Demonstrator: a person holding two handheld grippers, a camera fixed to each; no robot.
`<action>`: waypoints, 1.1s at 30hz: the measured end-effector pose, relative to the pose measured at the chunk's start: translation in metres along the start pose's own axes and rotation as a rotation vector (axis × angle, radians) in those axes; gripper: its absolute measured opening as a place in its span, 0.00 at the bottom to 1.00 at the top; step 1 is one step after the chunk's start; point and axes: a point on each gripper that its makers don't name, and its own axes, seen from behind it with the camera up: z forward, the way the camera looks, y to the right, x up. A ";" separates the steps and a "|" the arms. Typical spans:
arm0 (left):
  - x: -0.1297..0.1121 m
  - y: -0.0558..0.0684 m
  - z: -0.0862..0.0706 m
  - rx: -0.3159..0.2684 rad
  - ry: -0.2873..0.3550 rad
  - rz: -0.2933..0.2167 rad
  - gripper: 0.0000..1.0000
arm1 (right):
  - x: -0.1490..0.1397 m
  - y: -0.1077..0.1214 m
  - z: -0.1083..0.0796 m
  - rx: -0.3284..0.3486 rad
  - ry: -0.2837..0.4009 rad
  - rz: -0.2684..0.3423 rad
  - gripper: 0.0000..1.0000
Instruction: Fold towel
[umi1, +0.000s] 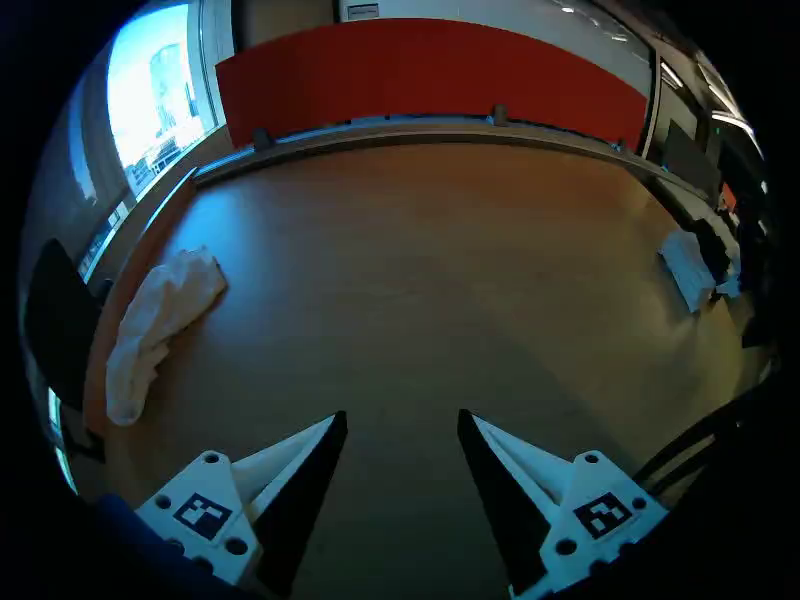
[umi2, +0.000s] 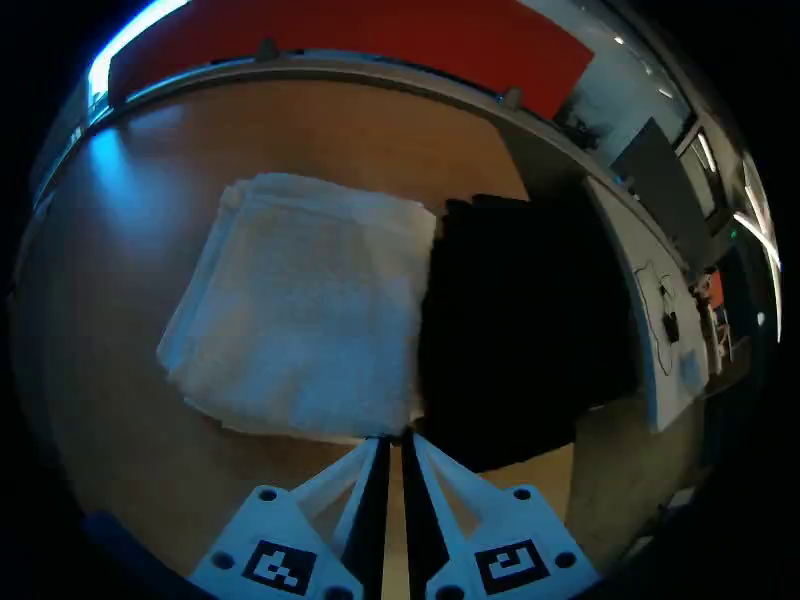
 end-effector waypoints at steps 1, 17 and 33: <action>0.000 0.000 0.000 0.000 0.000 0.000 0.81 | 0.000 0.000 0.000 0.000 0.001 0.002 0.09; 0.002 -0.001 -0.001 0.001 0.007 -0.012 0.81 | -0.004 0.006 -0.008 -0.052 0.038 0.031 0.37; 0.006 0.000 -0.002 -0.003 0.021 -0.020 0.81 | 0.000 0.002 -0.019 -0.071 0.080 0.042 0.98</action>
